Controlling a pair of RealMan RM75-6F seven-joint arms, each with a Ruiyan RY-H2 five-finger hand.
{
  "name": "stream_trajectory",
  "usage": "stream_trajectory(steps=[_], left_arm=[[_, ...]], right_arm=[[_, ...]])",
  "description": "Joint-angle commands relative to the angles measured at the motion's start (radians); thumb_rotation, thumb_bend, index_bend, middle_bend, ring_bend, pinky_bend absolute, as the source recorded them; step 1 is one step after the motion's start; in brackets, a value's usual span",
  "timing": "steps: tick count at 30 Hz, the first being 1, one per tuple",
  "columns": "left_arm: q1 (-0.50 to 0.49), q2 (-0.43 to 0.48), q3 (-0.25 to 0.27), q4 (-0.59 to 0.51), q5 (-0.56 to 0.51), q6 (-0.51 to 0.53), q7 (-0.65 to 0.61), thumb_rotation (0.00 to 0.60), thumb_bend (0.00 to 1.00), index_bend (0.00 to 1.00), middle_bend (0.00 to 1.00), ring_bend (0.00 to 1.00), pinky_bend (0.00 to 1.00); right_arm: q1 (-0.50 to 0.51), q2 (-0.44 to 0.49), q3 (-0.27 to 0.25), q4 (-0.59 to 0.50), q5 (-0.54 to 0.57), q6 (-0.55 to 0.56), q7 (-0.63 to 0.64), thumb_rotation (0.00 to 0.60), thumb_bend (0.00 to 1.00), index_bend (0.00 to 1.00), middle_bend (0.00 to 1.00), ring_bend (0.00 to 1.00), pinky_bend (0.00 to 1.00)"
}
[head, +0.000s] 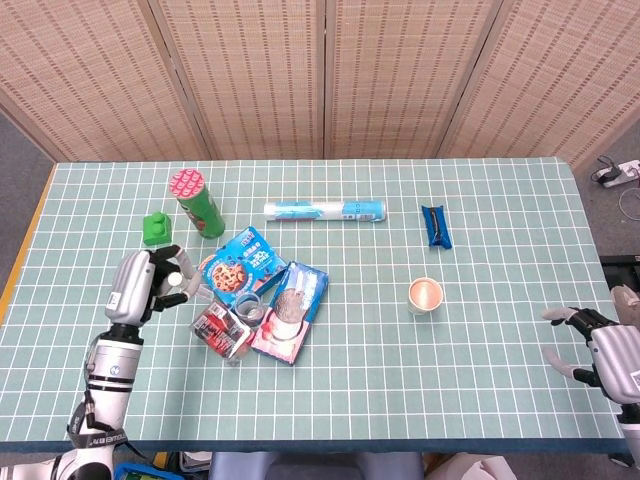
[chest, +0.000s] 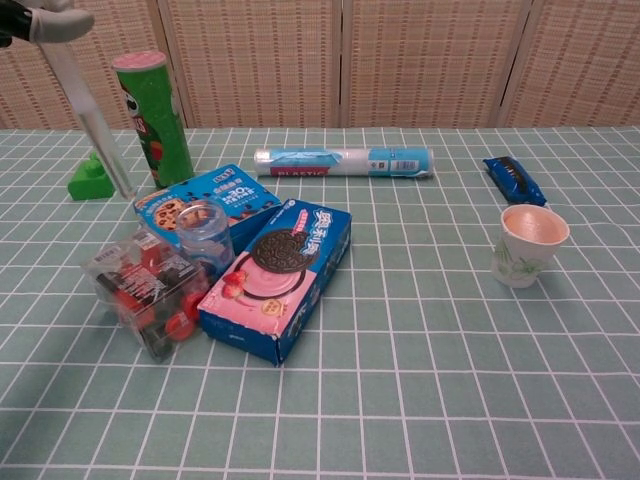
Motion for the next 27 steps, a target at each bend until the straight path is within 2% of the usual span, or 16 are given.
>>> stream_trajectory(steps=[1, 18, 27], left_arm=[[-0.012, -0.015, 0.003, -0.015, 0.014, -0.003, 0.015, 0.600, 0.53, 0.83, 1.00, 0.95, 1.00], [-0.116, -0.129, -0.034, -0.006, -0.060, -0.026, 0.112, 0.600, 0.53, 0.83, 1.00, 0.95, 1.00], [-0.125, -0.151, -0.024, 0.026, -0.081, -0.016, 0.129, 0.600, 0.53, 0.83, 1.00, 0.95, 1.00]], right_arm=[[0.000, 0.000, -0.001, 0.000, -0.001, -0.001, -0.002, 0.600, 0.21, 0.37, 0.44, 0.39, 0.60], [-0.001, 0.003, -0.003, 0.002, -0.007, 0.005, 0.010, 0.600, 0.21, 0.37, 0.44, 0.39, 0.60], [-0.003, 0.005, -0.002, 0.005, -0.007, 0.010, 0.020, 0.600, 0.21, 0.37, 0.44, 0.39, 0.60]])
